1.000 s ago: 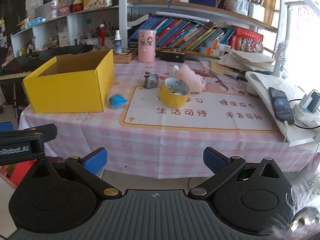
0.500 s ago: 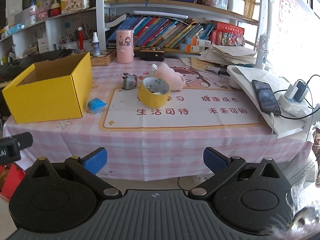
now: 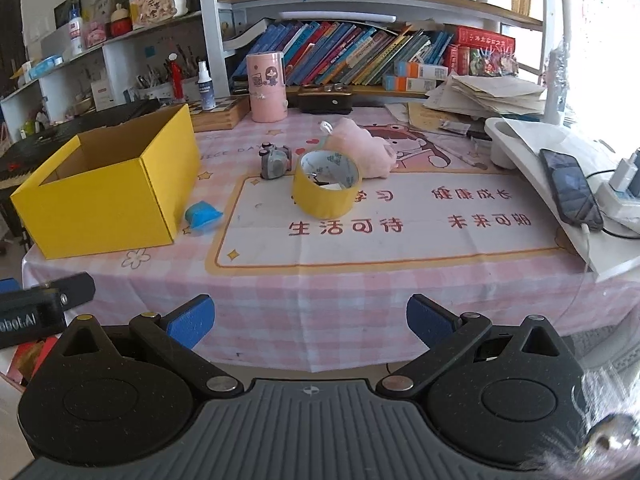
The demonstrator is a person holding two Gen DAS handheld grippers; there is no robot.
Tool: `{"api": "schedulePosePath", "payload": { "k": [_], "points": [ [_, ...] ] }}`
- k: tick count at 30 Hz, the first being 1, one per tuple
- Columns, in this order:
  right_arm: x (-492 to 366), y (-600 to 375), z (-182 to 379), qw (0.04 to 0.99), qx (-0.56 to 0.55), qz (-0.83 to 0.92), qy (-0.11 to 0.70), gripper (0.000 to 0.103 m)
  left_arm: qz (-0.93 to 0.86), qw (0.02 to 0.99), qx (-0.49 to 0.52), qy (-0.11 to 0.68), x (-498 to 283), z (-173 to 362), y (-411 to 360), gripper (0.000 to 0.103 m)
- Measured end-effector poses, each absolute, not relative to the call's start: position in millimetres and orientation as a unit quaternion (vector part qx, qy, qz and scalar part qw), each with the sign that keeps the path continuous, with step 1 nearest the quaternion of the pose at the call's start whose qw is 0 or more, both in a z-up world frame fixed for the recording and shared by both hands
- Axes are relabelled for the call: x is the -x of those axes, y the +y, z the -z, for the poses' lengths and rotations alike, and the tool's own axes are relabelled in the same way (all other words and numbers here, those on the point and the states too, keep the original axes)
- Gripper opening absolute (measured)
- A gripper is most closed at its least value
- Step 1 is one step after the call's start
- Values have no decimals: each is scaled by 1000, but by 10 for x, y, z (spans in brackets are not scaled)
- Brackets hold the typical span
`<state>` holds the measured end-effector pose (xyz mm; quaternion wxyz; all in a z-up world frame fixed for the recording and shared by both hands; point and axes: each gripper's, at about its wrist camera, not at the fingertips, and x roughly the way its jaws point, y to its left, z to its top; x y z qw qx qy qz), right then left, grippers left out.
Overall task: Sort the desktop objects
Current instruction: 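Move both tools forward toward the objects on the table, then grasp the clear tape roll with the right tool while the left tool grasps the blue block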
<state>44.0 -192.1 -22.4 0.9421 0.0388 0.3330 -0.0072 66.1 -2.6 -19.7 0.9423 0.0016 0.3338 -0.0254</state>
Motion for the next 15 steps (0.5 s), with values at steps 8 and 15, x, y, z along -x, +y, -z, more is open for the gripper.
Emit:
{"api": "schedulePosePath", "payload": {
  "k": [8,15],
  "points": [
    [-820,-2214,230,939,-45,-22,340,103,32,935,3,353,-969,243,-334,99],
    [-1227,-2539,178,941,-56,-49,330,103,18,938,0,347,-1205,210,-638,99]
  ]
}}
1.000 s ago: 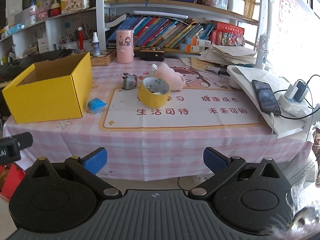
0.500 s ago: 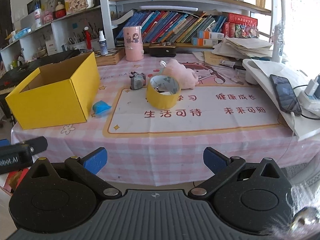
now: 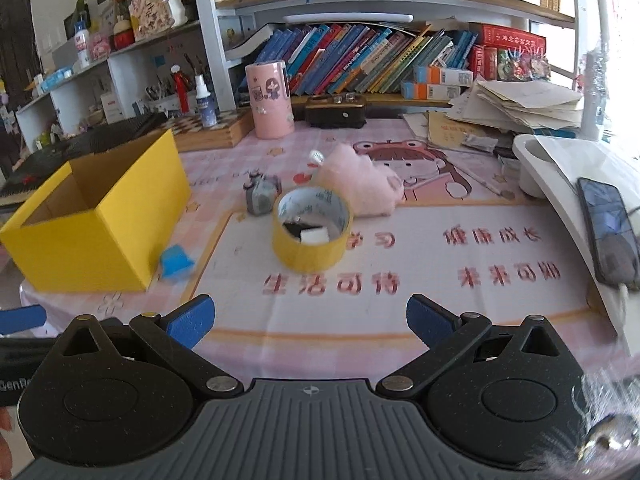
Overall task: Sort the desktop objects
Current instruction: 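Grasp the clear tape roll with the right tool while the left tool grasps the blue block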
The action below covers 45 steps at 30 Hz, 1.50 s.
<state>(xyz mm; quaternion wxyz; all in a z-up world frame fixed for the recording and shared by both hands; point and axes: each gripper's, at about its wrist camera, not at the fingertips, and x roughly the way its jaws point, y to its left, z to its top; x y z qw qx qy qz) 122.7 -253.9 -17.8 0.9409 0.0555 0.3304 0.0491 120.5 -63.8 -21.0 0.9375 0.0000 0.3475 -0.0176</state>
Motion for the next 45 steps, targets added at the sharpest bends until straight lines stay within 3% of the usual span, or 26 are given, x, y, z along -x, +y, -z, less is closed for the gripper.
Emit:
{"api": "schedulePosePath", "payload": {
  "k": [28,31,37,41,45],
  "points": [
    [-2936,-2655,748,909,-2,-159,387,99,-60,927,-3,369,-1838,376,-1099,97],
    [-2976,-2648,735,906,6,-182,383,83,-57,927,-27,370,-1926,415,-1201,90],
    [-2885,-2724,597,909,22,-202,364,83,-81,923,-46,374,-2158,544,-1301,66],
    [-2722,-2897,402,917,13,-202,345,83,-109,915,-26,388,-2332,649,-1283,43],
    [-2579,-3044,282,922,15,-194,335,83,-153,912,-18,380,-2428,691,-1262,42]
  ]
}}
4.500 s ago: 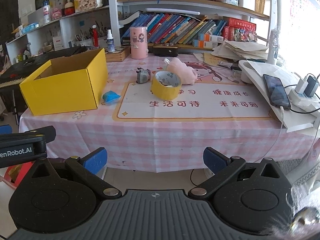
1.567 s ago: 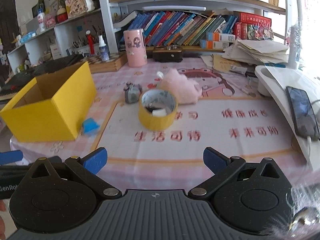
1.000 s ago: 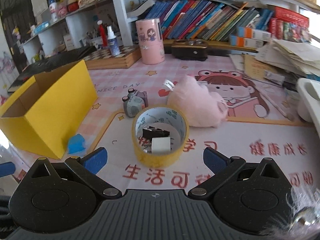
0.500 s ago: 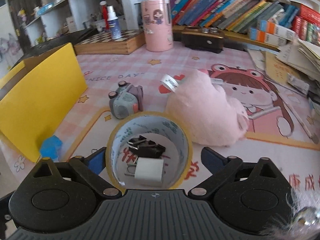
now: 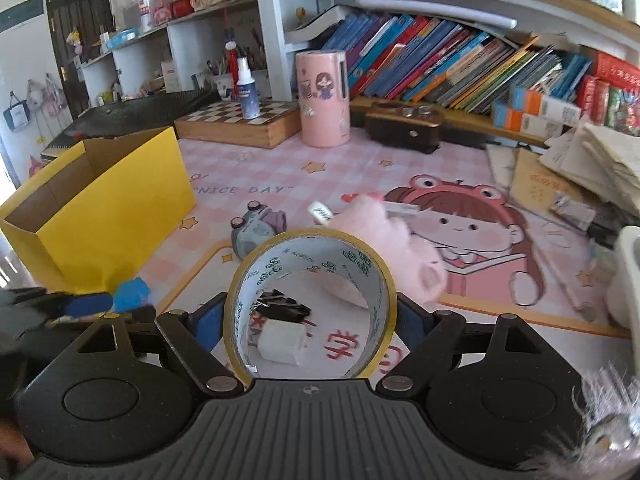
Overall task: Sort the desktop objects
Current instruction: 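Grasp the clear tape roll with the right tool while the left tool grasps the blue block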
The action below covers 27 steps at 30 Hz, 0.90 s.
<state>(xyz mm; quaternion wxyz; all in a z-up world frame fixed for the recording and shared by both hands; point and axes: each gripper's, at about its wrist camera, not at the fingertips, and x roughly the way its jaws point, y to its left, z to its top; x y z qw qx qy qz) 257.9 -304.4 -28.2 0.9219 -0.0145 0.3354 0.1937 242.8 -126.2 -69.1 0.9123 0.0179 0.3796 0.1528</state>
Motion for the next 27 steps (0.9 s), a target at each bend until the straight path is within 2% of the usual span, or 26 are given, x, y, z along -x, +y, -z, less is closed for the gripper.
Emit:
{"api": "schedulePosePath", "payload": {
  "k": [10,11,13,14,23,27],
  "points": [
    [-2445,-3186,246,919,13,-192,345,83,-203,894,22,399,-2638,861,-1125,41],
    [-2441,-3187,245,919,15,-193,345,83,-201,895,26,397,-2631,858,-1119,40],
    [-2435,-3194,252,918,16,-194,344,83,-196,899,33,391,-2612,852,-1104,31],
    [-2433,-3195,254,918,16,-194,345,83,-193,900,33,389,-2606,848,-1104,30],
    [-2341,-3209,281,918,3,-171,357,83,-119,913,57,387,-2375,727,-1134,27],
    [-2244,-3188,269,919,-3,-165,357,83,-74,918,30,389,-2300,736,-1238,27]
  ]
}}
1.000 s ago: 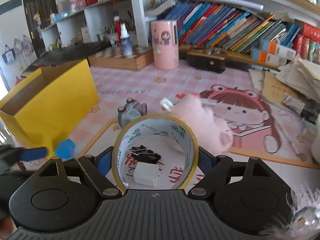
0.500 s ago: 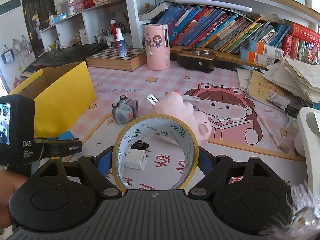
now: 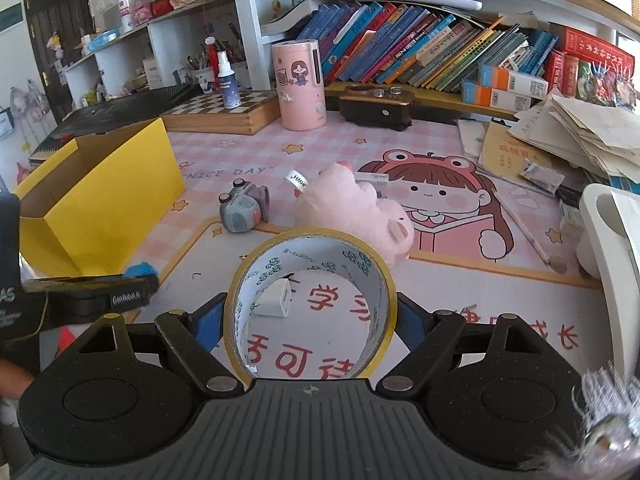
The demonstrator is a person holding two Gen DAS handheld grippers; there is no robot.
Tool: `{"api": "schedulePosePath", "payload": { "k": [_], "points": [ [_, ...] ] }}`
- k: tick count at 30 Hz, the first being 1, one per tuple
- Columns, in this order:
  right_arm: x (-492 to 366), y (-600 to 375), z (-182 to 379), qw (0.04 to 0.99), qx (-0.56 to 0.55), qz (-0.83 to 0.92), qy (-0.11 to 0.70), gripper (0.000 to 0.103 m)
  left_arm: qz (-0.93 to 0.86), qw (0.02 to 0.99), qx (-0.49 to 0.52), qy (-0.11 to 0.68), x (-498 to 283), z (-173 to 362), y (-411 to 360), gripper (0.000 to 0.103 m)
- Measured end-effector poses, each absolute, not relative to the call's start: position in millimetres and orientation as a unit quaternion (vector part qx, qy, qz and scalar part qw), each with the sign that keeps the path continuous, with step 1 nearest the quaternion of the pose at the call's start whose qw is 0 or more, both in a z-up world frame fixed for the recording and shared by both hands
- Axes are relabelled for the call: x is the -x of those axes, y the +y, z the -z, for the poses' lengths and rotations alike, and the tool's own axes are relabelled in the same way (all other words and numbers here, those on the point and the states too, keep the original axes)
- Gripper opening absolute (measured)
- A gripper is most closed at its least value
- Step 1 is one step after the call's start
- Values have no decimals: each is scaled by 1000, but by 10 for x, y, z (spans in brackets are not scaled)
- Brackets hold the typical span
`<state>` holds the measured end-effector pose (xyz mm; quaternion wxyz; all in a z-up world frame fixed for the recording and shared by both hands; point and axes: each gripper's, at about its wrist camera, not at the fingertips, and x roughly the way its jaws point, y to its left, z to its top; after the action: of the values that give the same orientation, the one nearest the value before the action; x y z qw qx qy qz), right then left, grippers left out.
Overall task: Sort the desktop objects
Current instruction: 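Carry the tape roll and blue block with both tools toward the yellow box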
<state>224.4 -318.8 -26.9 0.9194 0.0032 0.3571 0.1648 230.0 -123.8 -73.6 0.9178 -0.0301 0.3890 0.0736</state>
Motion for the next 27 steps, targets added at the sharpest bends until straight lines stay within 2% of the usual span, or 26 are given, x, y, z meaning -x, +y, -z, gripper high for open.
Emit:
{"api": "schedulePosePath", "payload": {
  "k": [8,14,20,27],
  "points": [
    [-2077,-3138,266,919,-1,-155,363,83,-67,915,0,398,-2325,884,-1273,32],
    [-1992,-3141,271,920,-3,-141,367,83,-47,916,12,399,-2305,878,-1214,26],
    [-1840,-3110,207,926,-4,-120,359,83,-4,922,61,383,-2063,605,-1069,26],
    [-1606,-2941,91,931,-13,-95,353,83,59,944,46,322,-1621,124,-845,26]
  ]
}}
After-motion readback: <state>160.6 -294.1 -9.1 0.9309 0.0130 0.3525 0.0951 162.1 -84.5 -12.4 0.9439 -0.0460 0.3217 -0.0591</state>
